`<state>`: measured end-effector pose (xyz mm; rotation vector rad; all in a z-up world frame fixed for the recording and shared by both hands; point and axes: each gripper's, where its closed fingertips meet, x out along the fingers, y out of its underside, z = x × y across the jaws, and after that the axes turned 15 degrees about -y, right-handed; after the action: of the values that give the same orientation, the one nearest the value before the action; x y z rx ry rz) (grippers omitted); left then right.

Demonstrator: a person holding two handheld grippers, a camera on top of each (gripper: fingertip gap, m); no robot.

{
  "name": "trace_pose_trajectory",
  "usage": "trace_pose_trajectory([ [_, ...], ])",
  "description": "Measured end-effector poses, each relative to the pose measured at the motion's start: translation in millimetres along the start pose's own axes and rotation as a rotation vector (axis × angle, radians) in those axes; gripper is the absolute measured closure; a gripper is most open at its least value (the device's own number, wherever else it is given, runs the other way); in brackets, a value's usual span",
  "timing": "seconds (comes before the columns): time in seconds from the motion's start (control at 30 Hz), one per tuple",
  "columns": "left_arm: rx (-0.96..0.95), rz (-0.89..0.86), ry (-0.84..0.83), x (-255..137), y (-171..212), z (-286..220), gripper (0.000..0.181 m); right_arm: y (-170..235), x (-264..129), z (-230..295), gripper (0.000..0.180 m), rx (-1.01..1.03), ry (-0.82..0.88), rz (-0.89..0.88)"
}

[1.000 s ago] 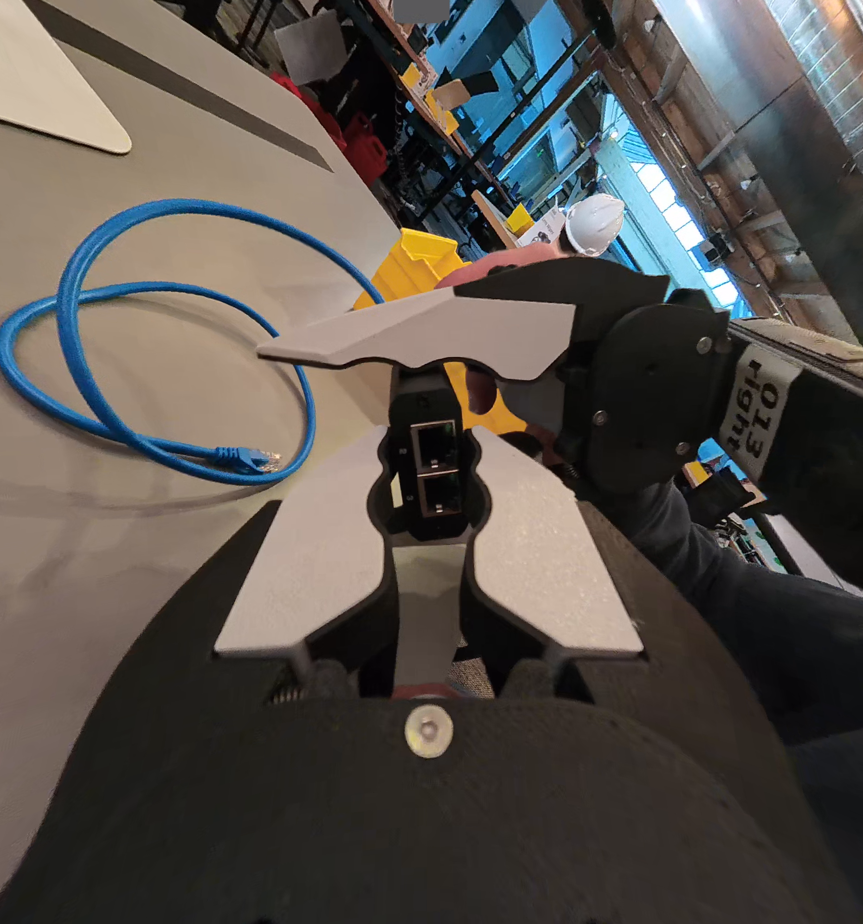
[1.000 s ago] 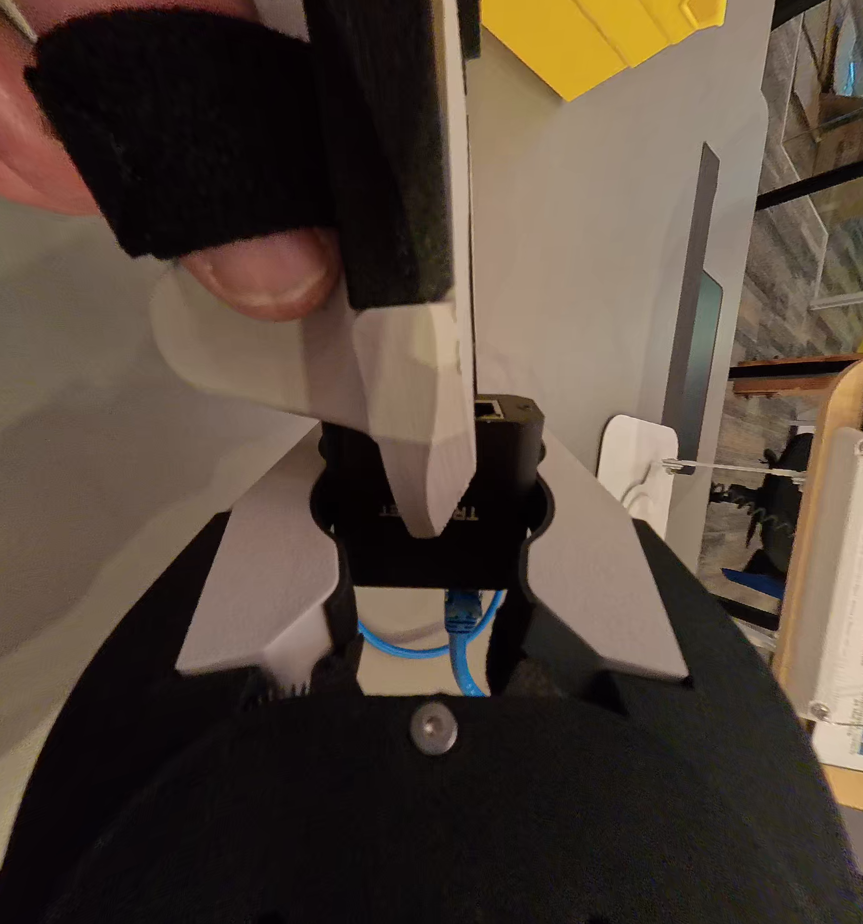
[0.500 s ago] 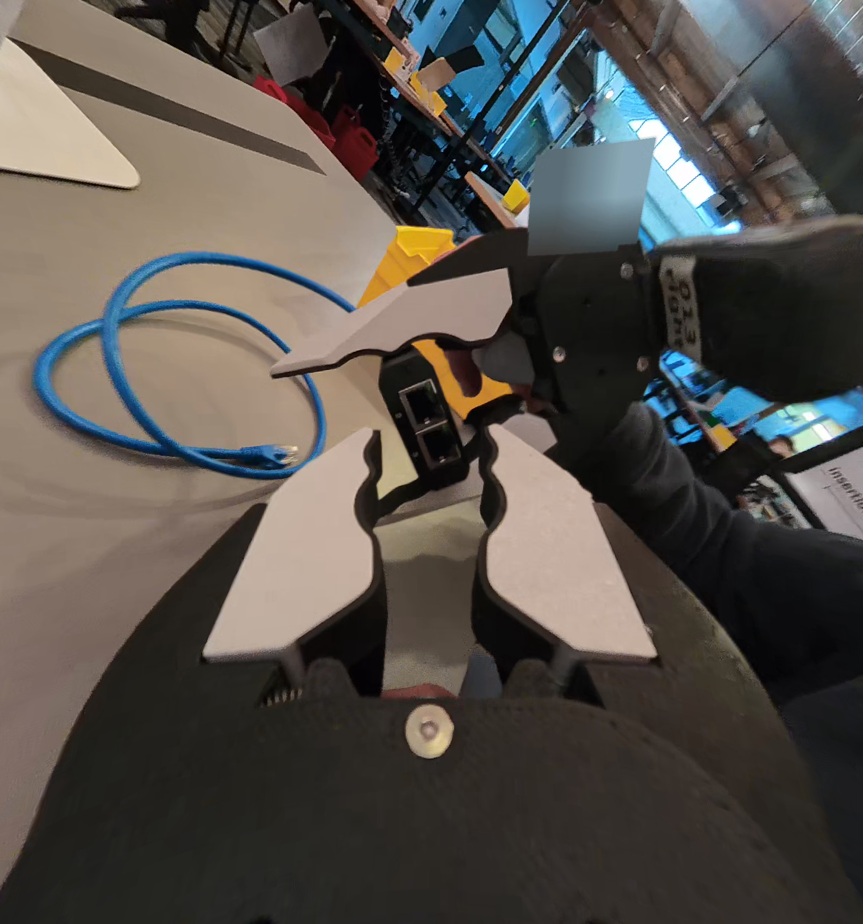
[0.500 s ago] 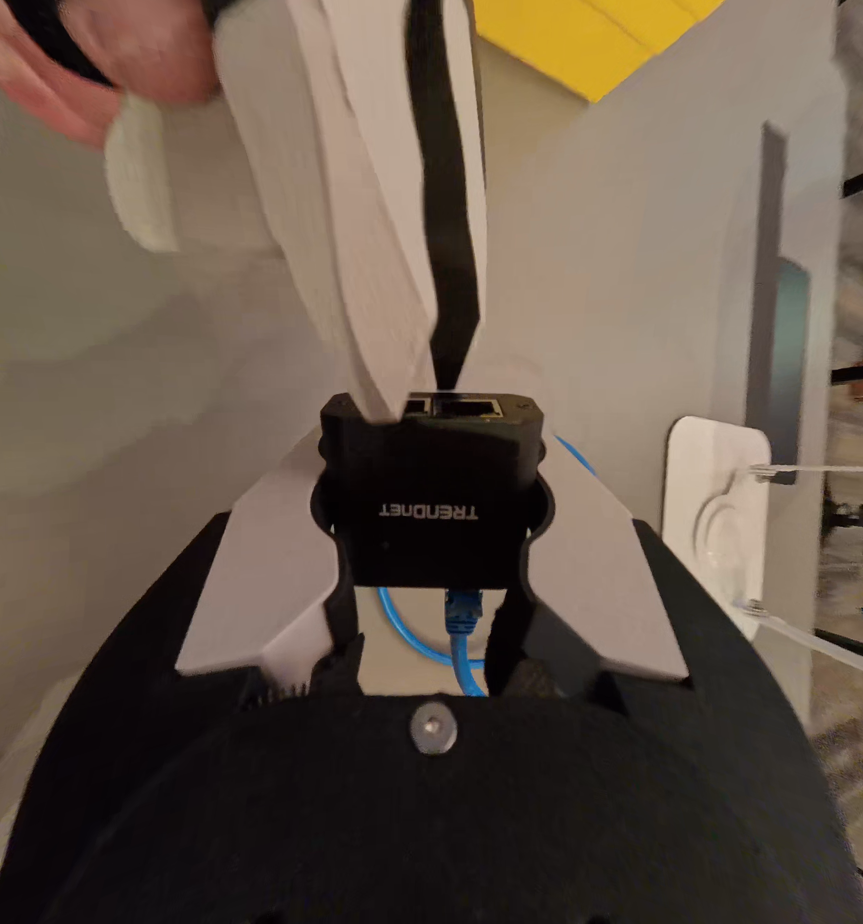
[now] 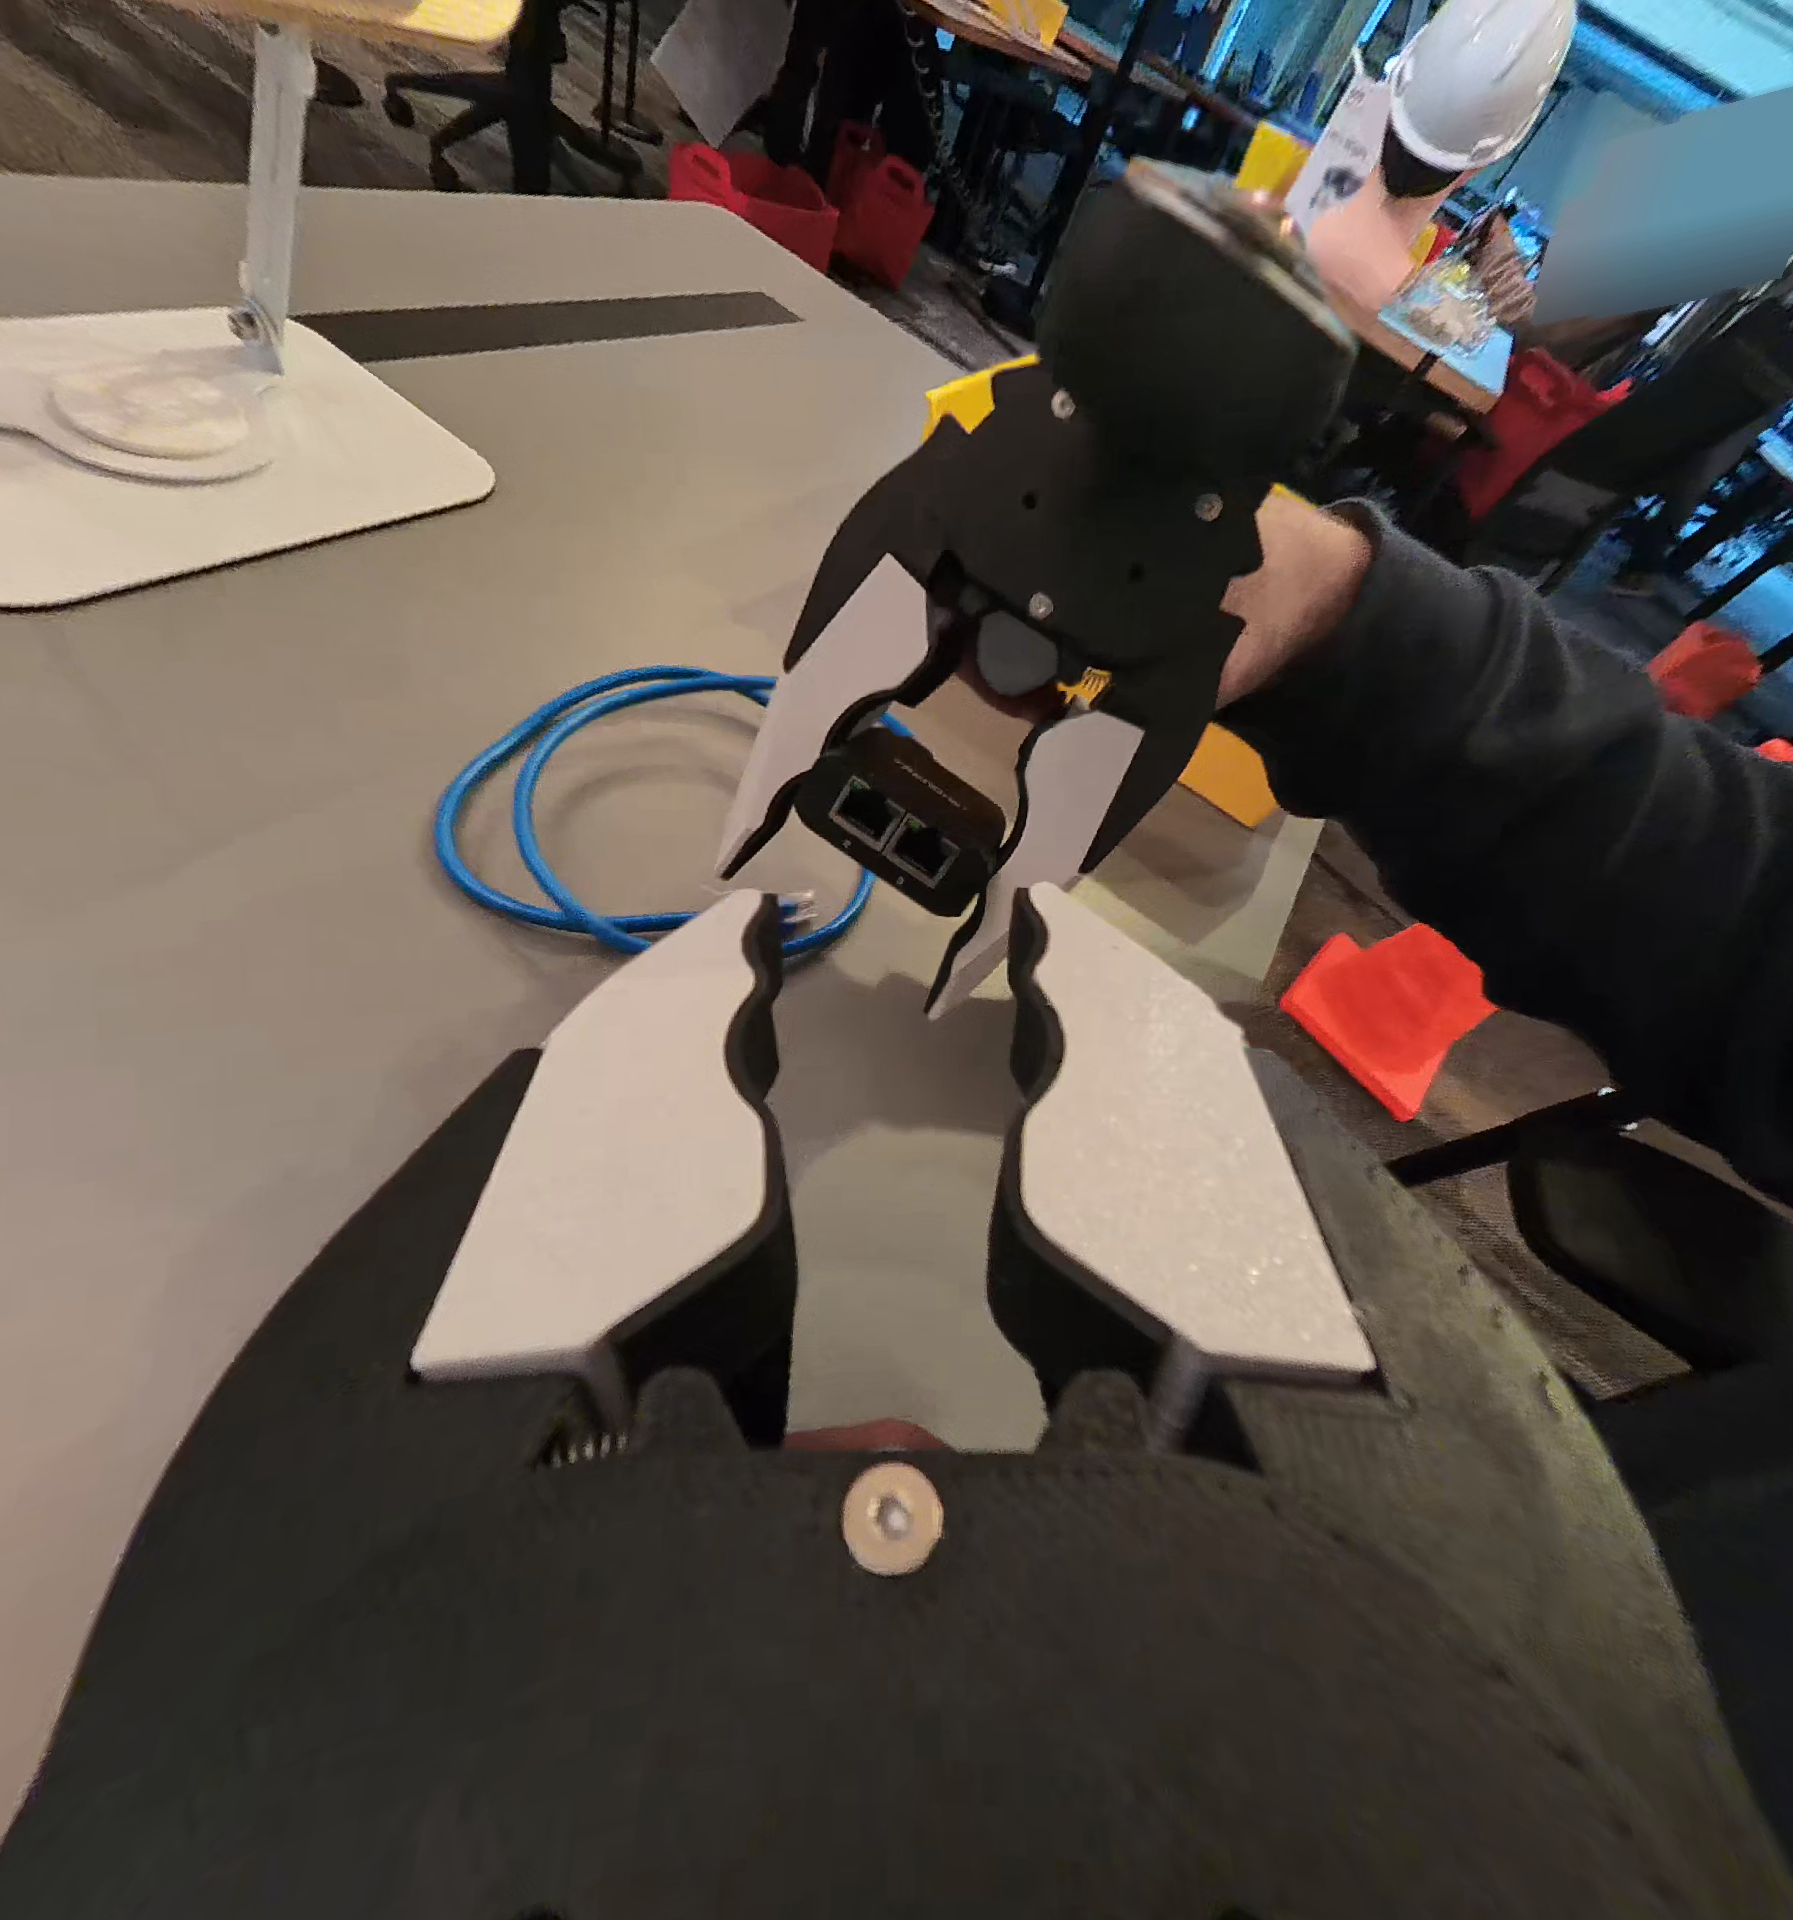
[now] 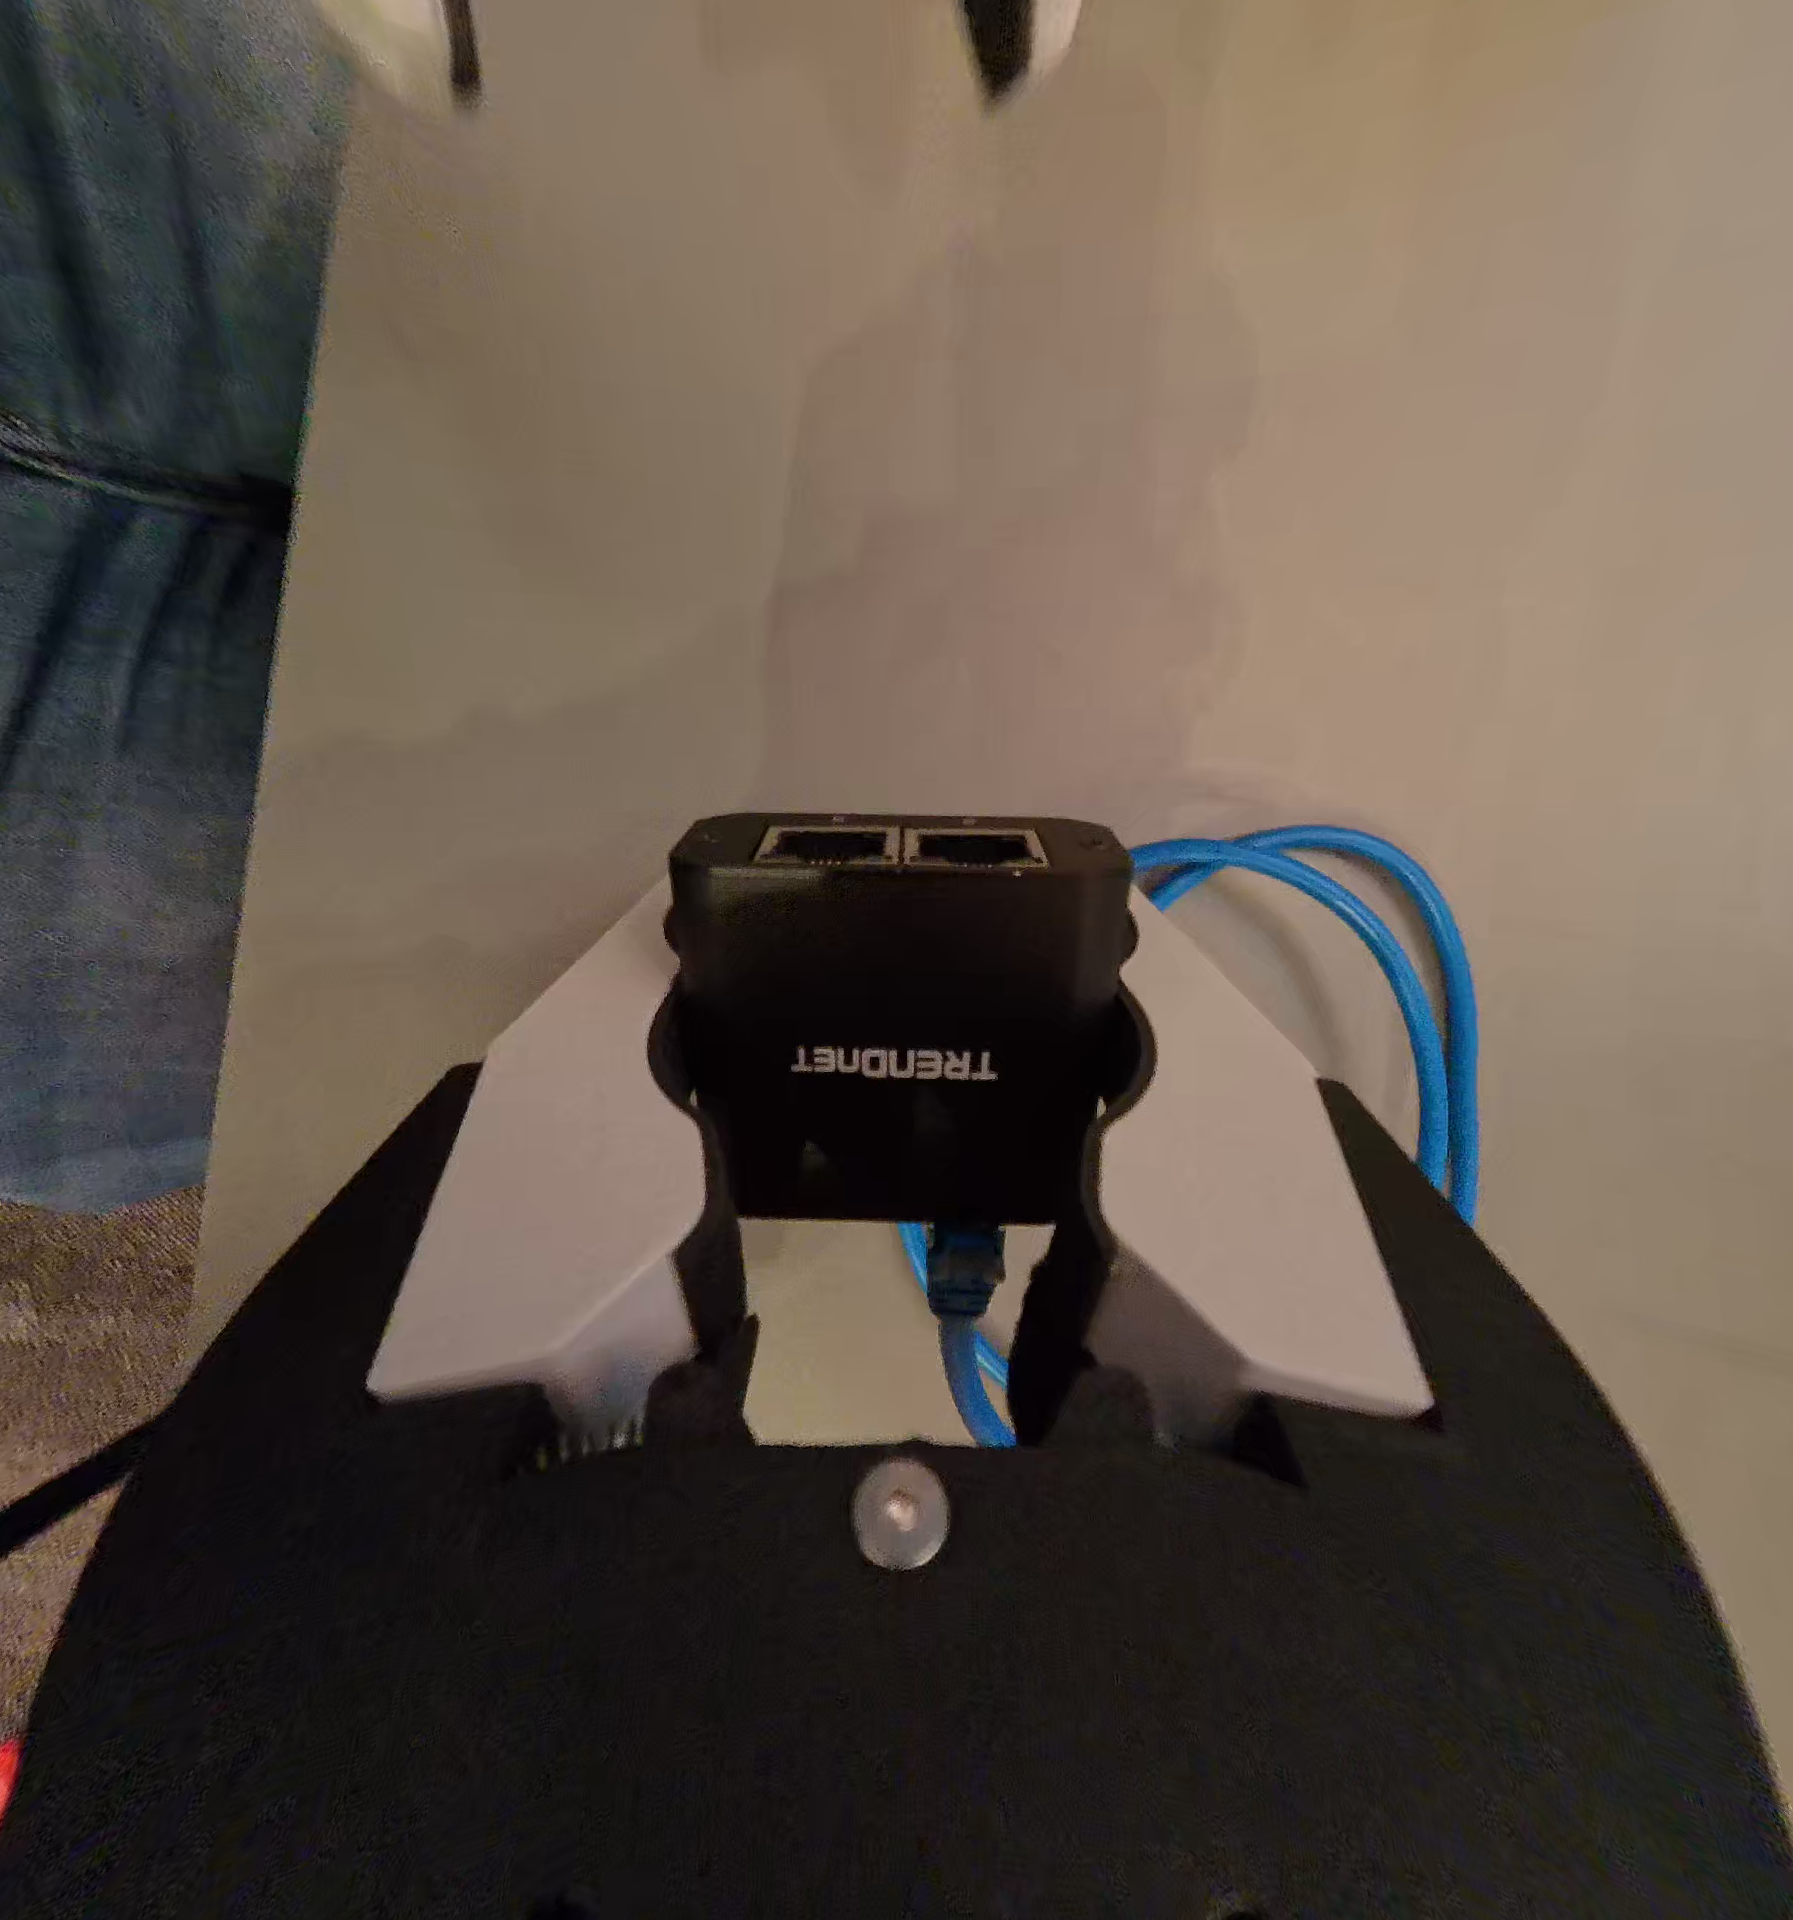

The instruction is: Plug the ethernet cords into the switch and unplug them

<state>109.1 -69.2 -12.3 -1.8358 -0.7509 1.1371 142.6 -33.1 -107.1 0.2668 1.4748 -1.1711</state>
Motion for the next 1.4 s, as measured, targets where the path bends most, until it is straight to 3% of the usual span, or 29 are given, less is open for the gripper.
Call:
trace_pose_trajectory([
  [0.1,0.033,-0.025,-0.046,-11.2,-8.4,10.1,0.141,8.6,-0.6,-4.8,0.107,0.011,0.062,0.106],
  [0.17,0.082,-0.059,-0.076,-21.4,-15.3,14.6,0.151,9.6,-0.7,-5.5,0.107,0.011,0.085,0.140],
  [0.4,0.148,-0.057,-0.179,-44.0,-14.3,32.7,0.146,3.4,-3.9,-7.3,0.107,-0.006,0.183,0.211],
  [0.53,0.123,-0.035,-0.194,-43.6,-4.9,38.4,0.138,1.6,-1.5,-5.2,0.107,-0.015,0.200,0.249],
  [1.17,0.138,-0.002,-0.197,-32.7,9.2,43.9,0.136,5.8,1.8,-6.7,0.107,-0.030,0.224,0.308],
  [1.4,0.210,-0.060,-0.208,-40.0,-40.1,45.6,0.136,3.9,3.1,-6.8,0.107,-0.024,0.200,0.281],
])
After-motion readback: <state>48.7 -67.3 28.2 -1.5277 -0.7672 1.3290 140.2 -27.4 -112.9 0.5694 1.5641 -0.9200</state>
